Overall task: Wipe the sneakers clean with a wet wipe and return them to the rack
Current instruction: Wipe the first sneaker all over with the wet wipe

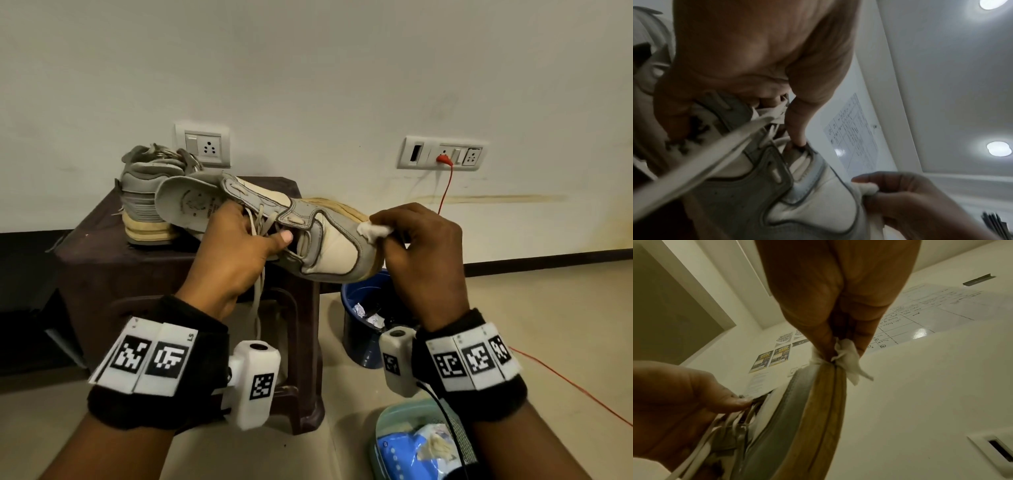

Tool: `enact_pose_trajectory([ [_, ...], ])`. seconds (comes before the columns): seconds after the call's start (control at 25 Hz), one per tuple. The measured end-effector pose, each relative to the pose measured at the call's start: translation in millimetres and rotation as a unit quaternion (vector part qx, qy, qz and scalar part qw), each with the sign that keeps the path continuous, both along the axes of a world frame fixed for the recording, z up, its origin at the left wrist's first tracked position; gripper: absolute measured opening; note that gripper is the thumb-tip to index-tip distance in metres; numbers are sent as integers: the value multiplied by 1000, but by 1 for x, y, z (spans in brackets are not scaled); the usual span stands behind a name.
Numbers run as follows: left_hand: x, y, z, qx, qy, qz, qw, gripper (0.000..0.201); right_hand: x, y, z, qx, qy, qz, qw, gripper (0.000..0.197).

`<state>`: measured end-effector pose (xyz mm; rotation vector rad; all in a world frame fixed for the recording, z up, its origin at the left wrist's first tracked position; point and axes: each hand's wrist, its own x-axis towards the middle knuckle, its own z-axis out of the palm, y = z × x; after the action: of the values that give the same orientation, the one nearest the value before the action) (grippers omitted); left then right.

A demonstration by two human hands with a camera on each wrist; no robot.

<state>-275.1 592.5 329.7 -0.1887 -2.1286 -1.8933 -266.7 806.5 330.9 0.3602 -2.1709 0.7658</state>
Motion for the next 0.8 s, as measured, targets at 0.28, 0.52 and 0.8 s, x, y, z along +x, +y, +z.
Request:
enact_pose_trajectory([
  [0.28,5,19,-2,-347,96,256,897,52,-10,6,-9,-34,-6,-17,999,21],
  [0.52,14,28,-2,-449,159,288,831,33,-8,5,-10,-46,-2,-9,999,21],
  [0.8,20,42,-9,-350,73,122,926,30,-6,2,-7,-44,16,14,999,21],
])
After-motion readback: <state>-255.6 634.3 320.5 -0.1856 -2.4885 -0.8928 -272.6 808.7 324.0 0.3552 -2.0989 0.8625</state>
